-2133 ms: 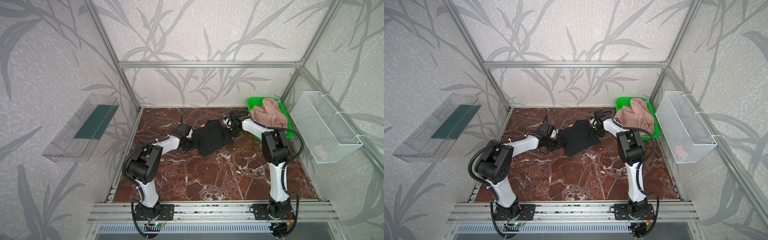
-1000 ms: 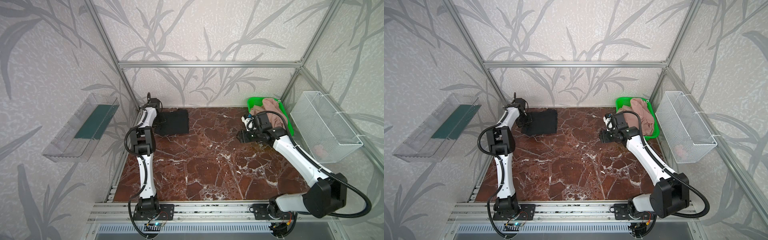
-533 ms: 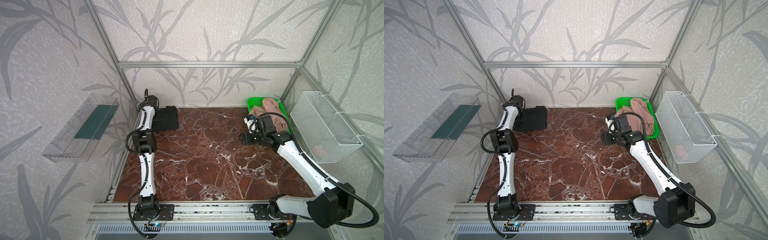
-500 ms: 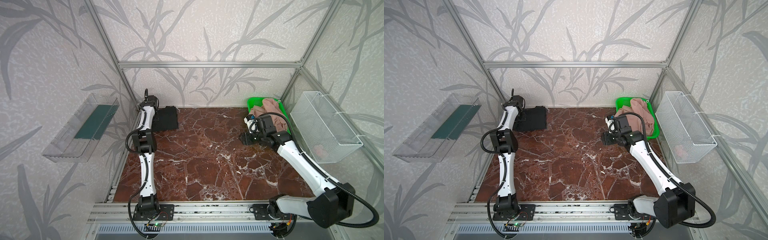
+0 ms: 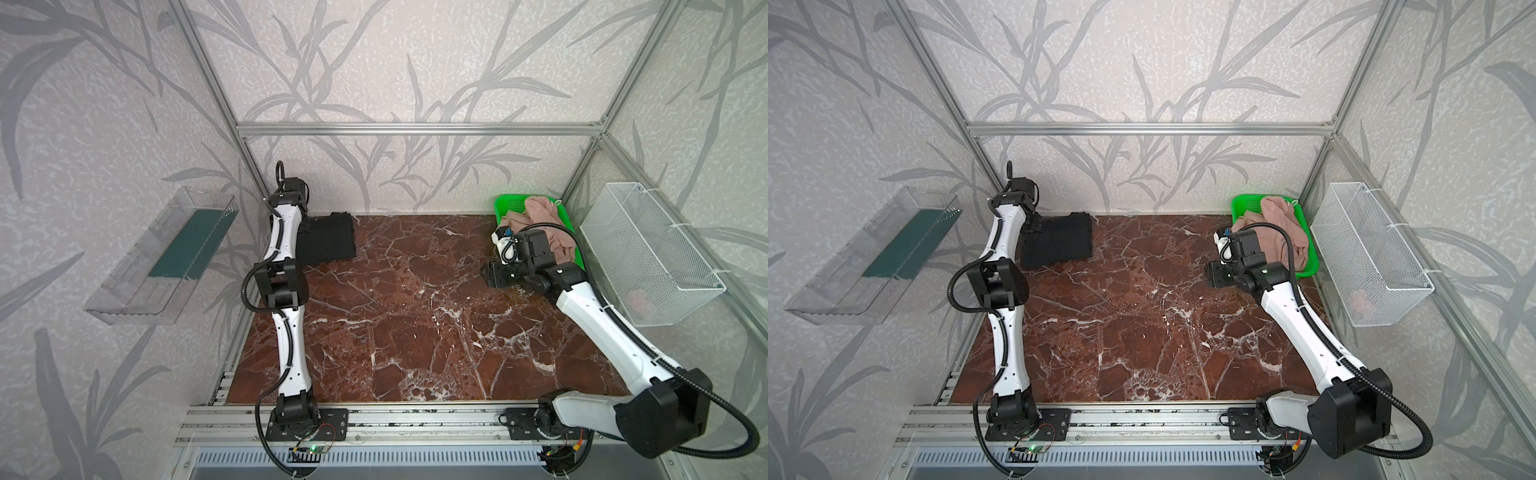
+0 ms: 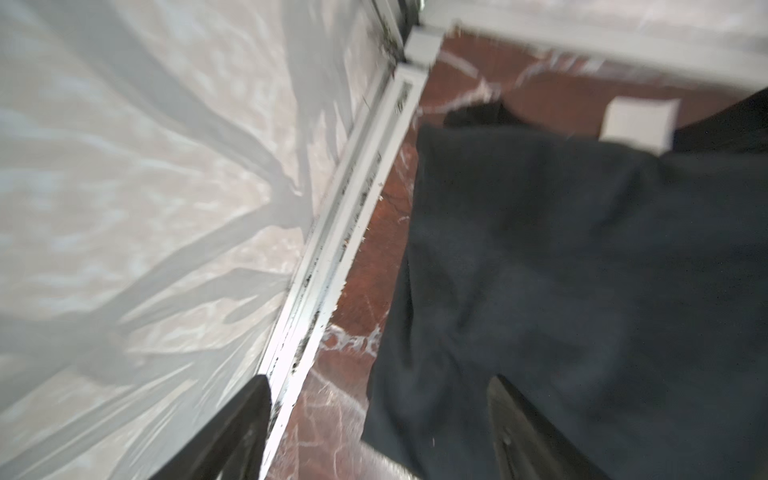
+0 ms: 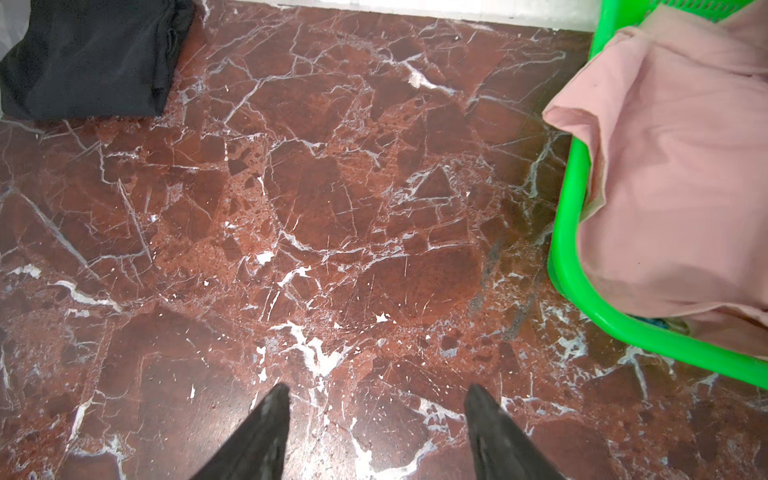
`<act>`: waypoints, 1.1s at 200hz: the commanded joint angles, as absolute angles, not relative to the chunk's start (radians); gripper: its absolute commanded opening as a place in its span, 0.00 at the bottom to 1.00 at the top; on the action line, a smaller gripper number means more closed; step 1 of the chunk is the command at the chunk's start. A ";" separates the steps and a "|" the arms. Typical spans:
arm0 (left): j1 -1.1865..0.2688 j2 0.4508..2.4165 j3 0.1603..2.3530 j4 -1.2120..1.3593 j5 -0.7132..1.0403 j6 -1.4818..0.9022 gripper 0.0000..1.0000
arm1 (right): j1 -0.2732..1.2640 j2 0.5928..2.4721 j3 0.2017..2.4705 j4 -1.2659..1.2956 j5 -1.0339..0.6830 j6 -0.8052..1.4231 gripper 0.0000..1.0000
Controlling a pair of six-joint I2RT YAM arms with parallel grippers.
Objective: Fold and stack the mixed laundry pile
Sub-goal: 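Grasp the pink garment in the basket with the right gripper while the left withdraws, then lift the pink garment out of the basket and lay it mid-table with the right gripper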
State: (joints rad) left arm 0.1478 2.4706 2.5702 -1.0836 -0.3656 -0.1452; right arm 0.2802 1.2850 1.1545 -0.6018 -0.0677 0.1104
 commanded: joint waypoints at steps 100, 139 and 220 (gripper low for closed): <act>-0.083 1.585 1.433 -0.573 0.038 -0.263 0.85 | -0.008 1.812 1.555 -0.475 0.321 0.100 0.73; -0.203 1.381 1.155 -0.525 0.036 -0.327 0.86 | -0.048 2.002 1.718 -0.498 0.351 0.080 0.73; -0.301 1.236 0.981 -0.532 0.060 -0.412 0.85 | -0.095 2.197 1.923 -0.621 0.287 0.098 0.31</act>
State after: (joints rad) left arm -0.2947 1.2648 0.9859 -0.5446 0.0566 -0.3813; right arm -0.0860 2.2074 1.8996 -0.5571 0.3145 0.0853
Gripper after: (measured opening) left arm 0.856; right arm 0.430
